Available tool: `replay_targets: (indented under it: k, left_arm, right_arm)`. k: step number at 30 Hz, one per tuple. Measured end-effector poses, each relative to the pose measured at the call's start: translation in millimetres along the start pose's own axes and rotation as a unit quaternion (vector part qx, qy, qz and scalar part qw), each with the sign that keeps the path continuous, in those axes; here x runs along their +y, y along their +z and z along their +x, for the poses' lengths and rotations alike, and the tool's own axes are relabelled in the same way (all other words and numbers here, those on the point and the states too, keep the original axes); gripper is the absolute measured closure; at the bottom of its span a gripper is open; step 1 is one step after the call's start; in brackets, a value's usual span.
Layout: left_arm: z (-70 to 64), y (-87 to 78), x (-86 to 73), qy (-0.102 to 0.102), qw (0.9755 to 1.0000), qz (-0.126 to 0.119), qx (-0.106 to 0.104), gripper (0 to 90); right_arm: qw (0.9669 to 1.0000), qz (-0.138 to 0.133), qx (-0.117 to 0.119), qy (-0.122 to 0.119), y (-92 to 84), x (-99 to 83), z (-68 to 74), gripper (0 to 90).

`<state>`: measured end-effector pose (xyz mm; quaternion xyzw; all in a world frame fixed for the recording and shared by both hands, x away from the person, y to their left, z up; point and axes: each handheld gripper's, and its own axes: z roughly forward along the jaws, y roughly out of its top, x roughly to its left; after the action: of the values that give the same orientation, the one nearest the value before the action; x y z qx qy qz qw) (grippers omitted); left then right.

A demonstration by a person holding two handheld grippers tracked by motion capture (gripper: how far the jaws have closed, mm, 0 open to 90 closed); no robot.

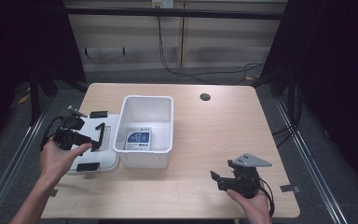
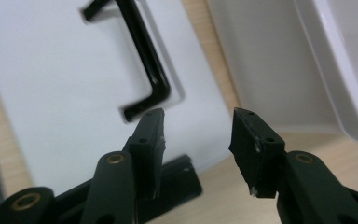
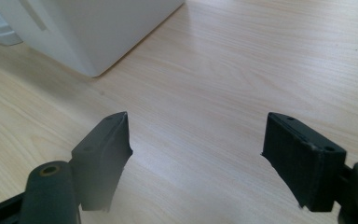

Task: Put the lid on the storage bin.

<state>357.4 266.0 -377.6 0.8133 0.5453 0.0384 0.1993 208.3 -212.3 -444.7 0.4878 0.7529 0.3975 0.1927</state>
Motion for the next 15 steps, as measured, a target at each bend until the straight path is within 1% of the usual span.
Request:
replay_targets:
  k: [1, 2, 3, 4, 5, 6, 7, 8, 9, 10, 12, 13, 14, 15]
  left_arm:
    - [-0.9, 0.1, 3.2, -0.002, 0.9999, 0.008, -0.010, 54.8]
    - [-1.4, 0.3, 6.0, -0.008, 0.9999, 0.005, -0.012, 55.0]
    - [-0.2, -0.6, 10.9, -0.013, 0.9999, 0.009, -0.005, 55.4]
    - [-0.2, -0.6, 10.9, -0.013, 0.9999, 0.009, -0.005, 56.0]
    - [1.9, -0.8, 15.9, -0.016, 0.9998, 0.012, -0.004, 56.5]
    - [1.9, -0.8, 15.9, -0.016, 0.9998, 0.012, -0.004, 57.0]
    - [2.9, 0.1, 21.9, -0.024, 0.9996, 0.016, 0.003, 57.6]
    - [2.9, 0.1, 21.9, -0.024, 0.9996, 0.016, 0.003, 58.4]
    - [2.4, 2.7, 27.9, -0.024, 0.9994, 0.023, 0.005, 59.6]
    - [2.4, 2.7, 27.9, -0.024, 0.9994, 0.023, 0.005, 60.1]
    - [0.8, 8.7, 33.8, -0.021, 0.9989, 0.041, 0.009, 60.1]
    - [0.2, 12.2, 37.5, -0.023, 0.9983, 0.051, 0.015, 60.1]
    - [0.3, 14.6, 39.9, -0.026, 0.9981, 0.052, 0.022, 60.2]
    - [1.3, 16.6, 43.2, -0.033, 0.9975, 0.056, 0.028, 60.2]
  right_arm:
    - [1.0000, 0.001, 0.001, -0.001, 0.1, 0.0, 0.2, 22.5]
    - [1.0000, 0.001, 0.002, -0.002, -0.1, -0.2, 0.6, 22.5]
    - [1.0000, 0.001, 0.004, -0.003, -0.3, -0.4, 0.8, 22.5]
    - [1.0000, 0.001, 0.004, -0.003, -0.3, -0.4, 0.8, 22.5]
    - [1.0000, 0.001, 0.005, -0.004, -0.2, -0.4, 1.0, 22.5]
    - [1.0000, 0.001, 0.005, -0.004, -0.2, -0.4, 1.0, 22.5]
    - [1.0000, 0.002, 0.006, -0.004, 0.1, -0.4, 0.9, 22.5]
    - [1.0000, 0.001, 0.006, -0.006, 0.4, -0.3, 0.8, 22.5]
    - [1.0000, 0.002, 0.006, -0.005, 0.5, -0.3, 0.7, 22.5]
    - [1.0000, 0.003, 0.006, -0.004, 0.8, -0.2, 0.6, 22.5]
    - [1.0000, 0.004, 0.005, -0.004, 1.1, -0.2, 0.3, 22.5]
    - [1.0000, 0.005, 0.006, -0.003, 1.1, -0.3, 0.1, 22.5]
    - [1.0000, 0.005, 0.006, -0.002, 1.1, -0.4, -0.1, 22.5]
    - [1.0000, 0.006, 0.005, -0.001, 1.0, -0.6, -0.1, 22.5]
